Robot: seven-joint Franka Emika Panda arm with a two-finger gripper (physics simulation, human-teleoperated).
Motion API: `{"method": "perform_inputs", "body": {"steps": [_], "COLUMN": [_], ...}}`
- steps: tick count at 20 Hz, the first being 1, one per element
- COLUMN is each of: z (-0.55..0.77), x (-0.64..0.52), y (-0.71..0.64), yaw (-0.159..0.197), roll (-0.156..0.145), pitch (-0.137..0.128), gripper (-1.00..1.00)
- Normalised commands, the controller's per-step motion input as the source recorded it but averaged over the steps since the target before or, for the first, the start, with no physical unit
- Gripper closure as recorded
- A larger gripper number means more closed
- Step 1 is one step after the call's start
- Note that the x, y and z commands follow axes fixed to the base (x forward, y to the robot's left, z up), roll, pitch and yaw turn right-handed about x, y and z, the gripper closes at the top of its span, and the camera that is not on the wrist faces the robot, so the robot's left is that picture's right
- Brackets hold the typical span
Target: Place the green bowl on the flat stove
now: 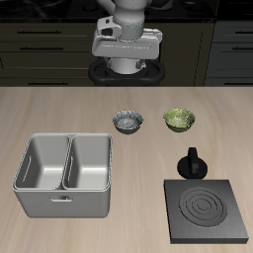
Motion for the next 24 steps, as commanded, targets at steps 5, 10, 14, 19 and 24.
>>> {"method": "perform_inputs", "body": {"steps": [5, 10, 14, 19, 24], "z": [-0.33, -0.17, -0.21, -0.25, -0.49], "x": [0.20, 0.22, 0.17, 0.05, 0.07], "y": [0.64, 0.69, 0.68, 0.50, 0.08], "yaw": [0.017, -0.003, -0.004, 0.018, 0.006], "roll": [0.025, 0.032, 0.084, 0.065, 0.009], "pitch": [0.058, 0.026, 0.048, 0.035, 0.073], "gripper": [-1.00, -1.00, -1.00, -1.00, -1.00]}}
